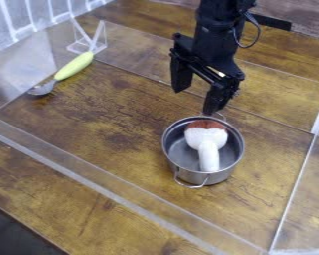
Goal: Remove the mushroom from the silver pot and put it on the table
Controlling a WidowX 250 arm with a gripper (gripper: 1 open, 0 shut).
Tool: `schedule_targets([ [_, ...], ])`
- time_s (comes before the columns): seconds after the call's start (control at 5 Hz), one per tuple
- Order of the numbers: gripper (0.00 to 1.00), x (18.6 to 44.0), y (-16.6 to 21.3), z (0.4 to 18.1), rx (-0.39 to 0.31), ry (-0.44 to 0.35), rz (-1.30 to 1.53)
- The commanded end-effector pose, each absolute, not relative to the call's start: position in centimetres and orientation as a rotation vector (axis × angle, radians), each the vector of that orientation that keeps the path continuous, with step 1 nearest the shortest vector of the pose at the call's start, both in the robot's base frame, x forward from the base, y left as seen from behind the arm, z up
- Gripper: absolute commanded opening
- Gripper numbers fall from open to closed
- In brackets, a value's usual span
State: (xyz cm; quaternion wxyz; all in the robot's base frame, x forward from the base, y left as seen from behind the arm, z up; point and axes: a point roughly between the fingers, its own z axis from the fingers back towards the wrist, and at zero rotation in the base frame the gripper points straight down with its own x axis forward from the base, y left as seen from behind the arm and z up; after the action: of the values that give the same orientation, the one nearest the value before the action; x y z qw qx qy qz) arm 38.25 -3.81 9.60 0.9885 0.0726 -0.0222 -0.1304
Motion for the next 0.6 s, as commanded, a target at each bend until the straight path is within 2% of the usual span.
schedule_targets([
  [0.0, 1.00, 38.2, -4.1, 9.4, 0.125, -0.093, -0.219],
  [0.2, 1.00, 37.8, -4.7, 6.6, 0.098, -0.080, -0.190],
  [0.4, 1.00, 37.6, -5.6, 4.5, 0.076, -0.079, -0.233],
])
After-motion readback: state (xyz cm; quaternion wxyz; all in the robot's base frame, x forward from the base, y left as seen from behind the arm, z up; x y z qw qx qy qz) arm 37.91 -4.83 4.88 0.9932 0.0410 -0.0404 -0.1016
